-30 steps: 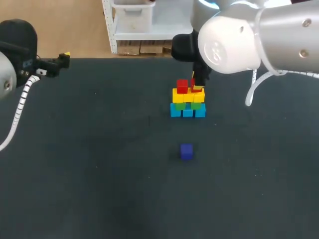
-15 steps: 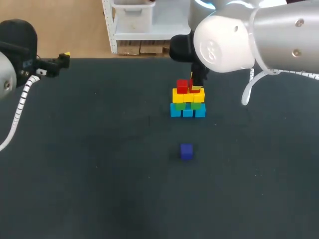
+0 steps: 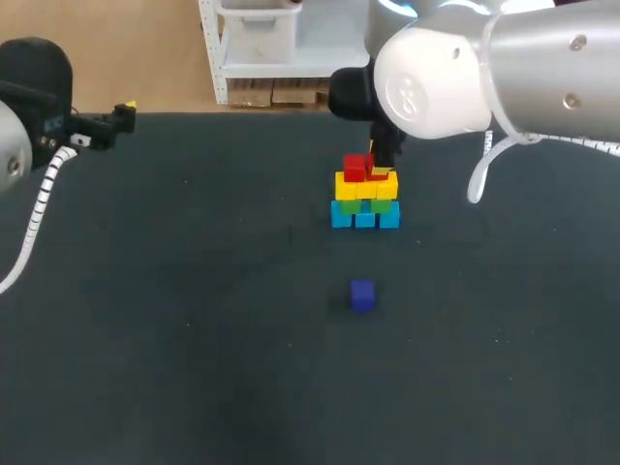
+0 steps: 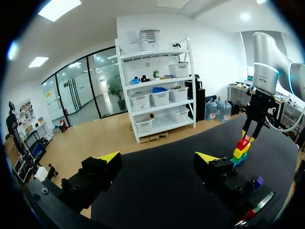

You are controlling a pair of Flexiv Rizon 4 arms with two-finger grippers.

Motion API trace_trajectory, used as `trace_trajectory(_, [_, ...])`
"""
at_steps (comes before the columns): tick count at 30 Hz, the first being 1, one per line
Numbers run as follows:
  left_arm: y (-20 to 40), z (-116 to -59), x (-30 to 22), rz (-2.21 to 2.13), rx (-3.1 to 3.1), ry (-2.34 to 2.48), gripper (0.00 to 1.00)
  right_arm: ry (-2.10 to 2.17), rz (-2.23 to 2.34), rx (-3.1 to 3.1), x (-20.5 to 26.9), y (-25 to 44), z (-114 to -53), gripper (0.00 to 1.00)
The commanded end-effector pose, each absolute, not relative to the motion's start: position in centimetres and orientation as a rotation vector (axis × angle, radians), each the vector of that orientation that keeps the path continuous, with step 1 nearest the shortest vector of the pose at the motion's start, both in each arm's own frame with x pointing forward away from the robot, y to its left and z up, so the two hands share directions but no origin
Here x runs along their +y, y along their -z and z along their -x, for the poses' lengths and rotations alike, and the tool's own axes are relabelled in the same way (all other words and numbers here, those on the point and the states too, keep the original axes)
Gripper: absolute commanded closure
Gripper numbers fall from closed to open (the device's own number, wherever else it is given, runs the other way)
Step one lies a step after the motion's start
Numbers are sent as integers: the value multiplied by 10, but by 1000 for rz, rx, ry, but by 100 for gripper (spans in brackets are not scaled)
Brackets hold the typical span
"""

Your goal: Place the blue cubes, place green cubes on the blue cubes, place the yellow cubes on the green cubes, then place the red cubes on the yellow cubes, and place purple cube on the red cubes.

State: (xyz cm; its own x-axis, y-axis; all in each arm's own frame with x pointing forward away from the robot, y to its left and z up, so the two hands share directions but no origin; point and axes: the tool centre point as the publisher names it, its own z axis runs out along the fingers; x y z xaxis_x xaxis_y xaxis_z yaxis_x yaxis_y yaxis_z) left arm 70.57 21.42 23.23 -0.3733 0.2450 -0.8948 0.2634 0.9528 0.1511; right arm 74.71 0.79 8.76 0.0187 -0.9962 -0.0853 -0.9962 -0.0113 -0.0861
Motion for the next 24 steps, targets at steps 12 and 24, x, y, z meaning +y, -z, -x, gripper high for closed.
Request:
trace_trajectory(12, [-232, -705, 215, -364, 1969, 21, 0, -8, 2155, 2113, 9, -90, -748, 0])
trace_trajectory(24, [-232, -705, 215, -364, 1969, 21, 0, 11, 2024, 2118, -16, -118, -732, 0])
